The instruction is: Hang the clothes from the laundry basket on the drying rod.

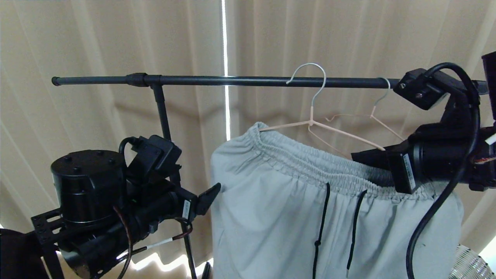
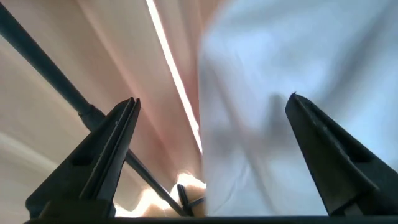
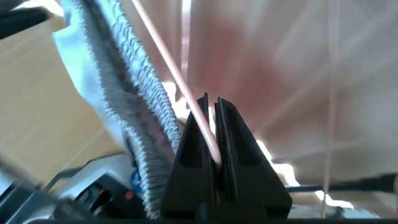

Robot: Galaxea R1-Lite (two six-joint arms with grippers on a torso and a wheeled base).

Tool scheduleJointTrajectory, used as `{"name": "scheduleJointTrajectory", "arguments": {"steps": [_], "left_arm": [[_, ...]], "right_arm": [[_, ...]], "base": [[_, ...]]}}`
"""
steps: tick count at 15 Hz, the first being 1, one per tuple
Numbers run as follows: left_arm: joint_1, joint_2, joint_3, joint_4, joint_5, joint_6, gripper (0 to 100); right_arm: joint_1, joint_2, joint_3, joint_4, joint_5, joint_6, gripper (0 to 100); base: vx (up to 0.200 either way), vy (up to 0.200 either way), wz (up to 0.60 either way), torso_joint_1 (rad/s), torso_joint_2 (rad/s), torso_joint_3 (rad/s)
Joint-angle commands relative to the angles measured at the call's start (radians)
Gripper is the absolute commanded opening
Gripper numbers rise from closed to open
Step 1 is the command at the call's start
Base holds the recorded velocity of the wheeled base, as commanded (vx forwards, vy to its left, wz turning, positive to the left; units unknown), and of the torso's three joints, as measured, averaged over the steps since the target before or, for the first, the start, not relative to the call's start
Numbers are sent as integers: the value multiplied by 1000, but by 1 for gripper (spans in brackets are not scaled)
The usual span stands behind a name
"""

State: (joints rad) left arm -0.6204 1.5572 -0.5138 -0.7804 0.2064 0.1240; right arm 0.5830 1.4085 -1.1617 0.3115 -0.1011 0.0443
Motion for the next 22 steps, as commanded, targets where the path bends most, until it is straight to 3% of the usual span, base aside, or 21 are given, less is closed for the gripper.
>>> {"name": "scheduleJointTrajectory", "arguments": {"steps": [1, 4, 6, 8, 12, 22], "left_arm": [[-2, -31, 23, 0, -12, 0, 100], [-2, -86, 64, 0, -110, 2, 100], [-2, -115, 98, 0, -143, 2, 100], [-4, -129, 115, 0, -159, 3, 100], [-2, -160, 138, 0, -159, 3, 100], [-2, -186, 152, 1, -159, 8, 100]], "right_arm": [[-22, 44, -24, 6, -31, 0, 0], [-77, 78, -64, 9, -91, 0, 0], [-100, 115, -110, 9, -183, -1, 0], [-115, 165, -151, 9, -275, 0, 0], [-132, 254, -236, 9, -382, -1, 0], [-132, 362, -282, 6, -433, -3, 0]], "base": [[0, 0, 0, 0, 0, 0], [0, 0, 0, 0, 0, 0], [0, 0, 0, 0, 0, 0], [0, 0, 0, 0, 0, 0], [0, 0, 0, 0, 0, 0], [0, 0, 0, 0, 0, 0]]}}
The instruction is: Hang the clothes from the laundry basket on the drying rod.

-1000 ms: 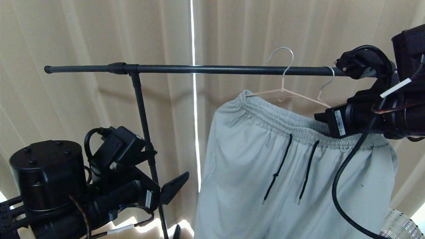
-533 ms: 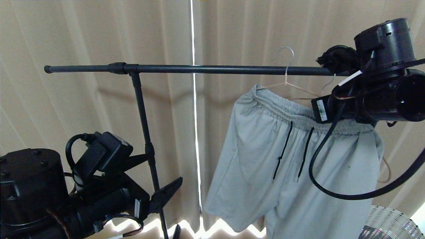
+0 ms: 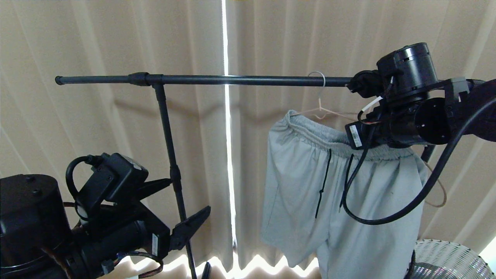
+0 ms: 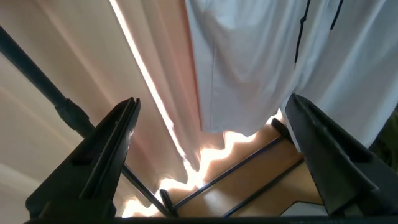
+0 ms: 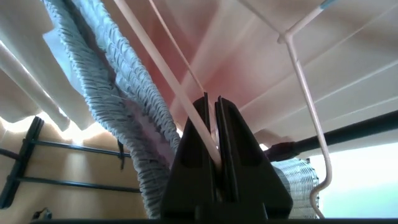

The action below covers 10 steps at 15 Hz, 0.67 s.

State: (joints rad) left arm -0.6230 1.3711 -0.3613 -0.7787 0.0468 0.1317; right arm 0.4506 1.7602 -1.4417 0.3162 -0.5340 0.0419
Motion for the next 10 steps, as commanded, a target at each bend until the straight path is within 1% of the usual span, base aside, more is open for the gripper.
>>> {"name": "scheduleJointTrajectory", "arguments": {"steps": [1, 3, 6, 7, 9, 10], "left_arm": [[0, 0, 1, -1, 1, 0, 100], [0, -3, 2, -1, 1, 0, 100], [0, -4, 4, -2, 1, 0, 100], [0, -4, 4, -2, 1, 0, 100], [0, -15, 4, -1, 2, -1, 100], [2, -24, 13, -2, 2, -3, 100]], "right_arm": [[6, 13, -3, -2, 0, 0, 0], [37, 27, -9, -3, 0, 0, 0], [57, 53, -31, -3, 2, 1, 0], [60, 56, -34, -3, 2, 1, 100], [68, 47, -28, -6, 5, 9, 100], [68, 35, -17, -8, 11, 30, 100]], "base": [[0, 0, 0, 0, 0, 0], [0, 0, 0, 0, 0, 0], [0, 0, 0, 0, 0, 0], [0, 0, 0, 0, 0, 0], [0, 0, 0, 0, 0, 0], [0, 0, 0, 0, 0, 0]]}}
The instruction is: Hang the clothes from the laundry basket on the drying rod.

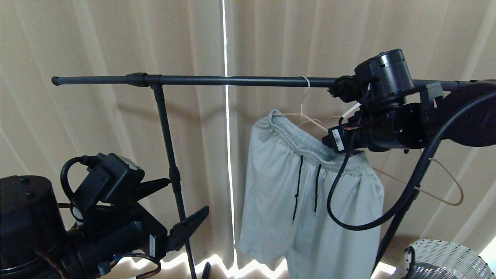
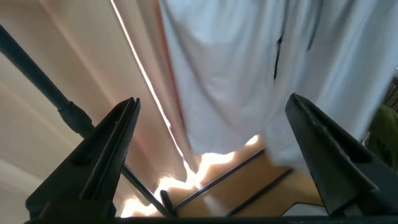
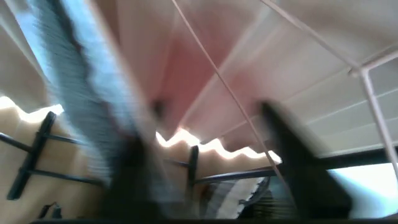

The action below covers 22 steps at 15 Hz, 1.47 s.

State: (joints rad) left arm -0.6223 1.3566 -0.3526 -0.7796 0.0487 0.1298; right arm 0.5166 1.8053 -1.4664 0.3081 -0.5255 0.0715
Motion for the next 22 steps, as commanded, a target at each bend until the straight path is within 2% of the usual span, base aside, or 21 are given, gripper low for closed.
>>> {"name": "scheduleJointTrajectory", "arguments": {"steps": [1, 2, 3, 4, 5, 7, 10, 13, 14, 17, 18, 21, 22], "left_arm": [[3, -22, 12, 0, 0, -1, 100], [6, -28, 18, -1, 2, -1, 100], [9, -39, 23, -1, 6, -2, 100], [38, -67, 29, 3, 11, -2, 100], [59, -77, 37, 5, 11, -2, 100], [162, -132, 76, 6, 11, -2, 100], [294, -197, 141, 6, 11, -4, 100], [481, -309, 204, 6, 3, -4, 100], [513, -332, 208, 5, 0, -10, 100], [507, -389, 228, 6, 0, -4, 100], [495, -399, 251, 6, -1, 4, 100], [455, -390, 276, 5, -18, -1, 100], [455, -390, 279, 6, -35, -1, 100]], "right_arm": [[3, -27, 23, 0, 7, 37, 100], [13, -40, 38, -1, 18, 64, 100], [31, -63, 58, -1, 53, 93, 100], [36, -115, 107, -21, 121, 119, 100], [36, -135, 135, -53, 144, 119, 100], [34, -207, 288, -291, 225, 96, 100], [26, -316, 475, -468, 226, 44, 100], [-6, -575, 722, -549, 229, -124, 100], [-23, -639, 799, -592, 231, -168, 100], [-59, -770, 1052, -819, 239, -219, 100], [-81, -801, 1109, -857, 257, -239, 100], [-95, -837, 1144, -877, 414, -236, 100], [-95, -839, 1152, -868, 432, -226, 100]], "base": [[0, 0, 0, 0, 0, 0], [0, 0, 0, 0, 0, 0], [0, 0, 0, 0, 0, 0], [0, 0, 0, 0, 0, 0], [0, 0, 0, 0, 0, 0], [0, 0, 0, 0, 0, 0], [0, 0, 0, 0, 0, 0], [0, 0, 0, 0, 0, 0], [0, 0, 0, 0, 0, 0], [0, 0, 0, 0, 0, 0], [0, 0, 0, 0, 0, 0], [0, 0, 0, 0, 0, 0], [0, 0, 0, 0, 0, 0]]}}
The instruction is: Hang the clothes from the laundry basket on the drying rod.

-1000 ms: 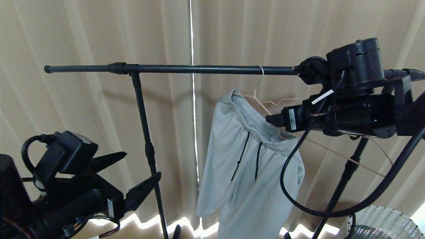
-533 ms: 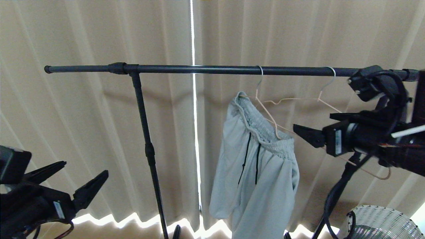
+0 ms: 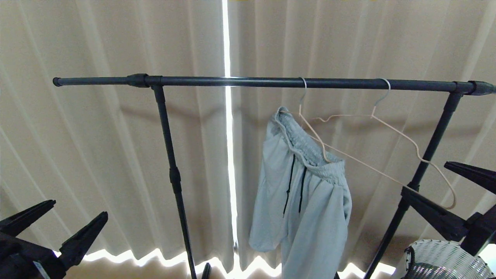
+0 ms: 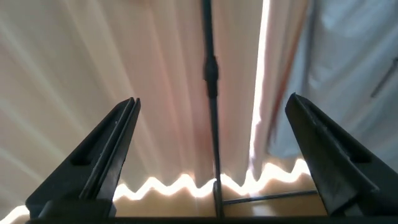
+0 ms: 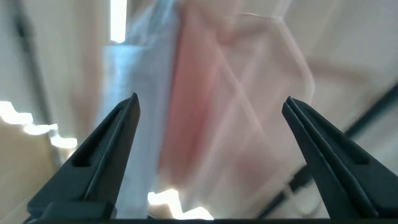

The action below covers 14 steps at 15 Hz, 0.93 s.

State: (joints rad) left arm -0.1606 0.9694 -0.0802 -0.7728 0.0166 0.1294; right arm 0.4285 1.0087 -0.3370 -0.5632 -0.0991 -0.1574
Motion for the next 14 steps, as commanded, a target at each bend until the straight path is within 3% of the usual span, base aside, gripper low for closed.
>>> {"name": "scheduleJointTrajectory", "arguments": {"steps": [1, 5, 8, 14], "left_arm": [[-7, -3, 10, 0, -18, -1, 100], [-7, -6, 16, -2, -35, -2, 100], [-7, 0, 20, 0, -37, -1, 100], [-7, 46, 30, 0, -37, 1, 100]], "right_arm": [[-7, -44, 41, 3, 3, 4, 100], [-34, -45, 112, 2, -2, 1, 100], [-45, -39, 79, 2, -2, -1, 100], [-48, -42, 116, 3, -4, -2, 100]], "base": [[0, 0, 0, 0, 0, 0], [0, 0, 0, 0, 0, 0], [0, 0, 0, 0, 0, 0], [-200, 0, 0, 2, 1, 1]]}}
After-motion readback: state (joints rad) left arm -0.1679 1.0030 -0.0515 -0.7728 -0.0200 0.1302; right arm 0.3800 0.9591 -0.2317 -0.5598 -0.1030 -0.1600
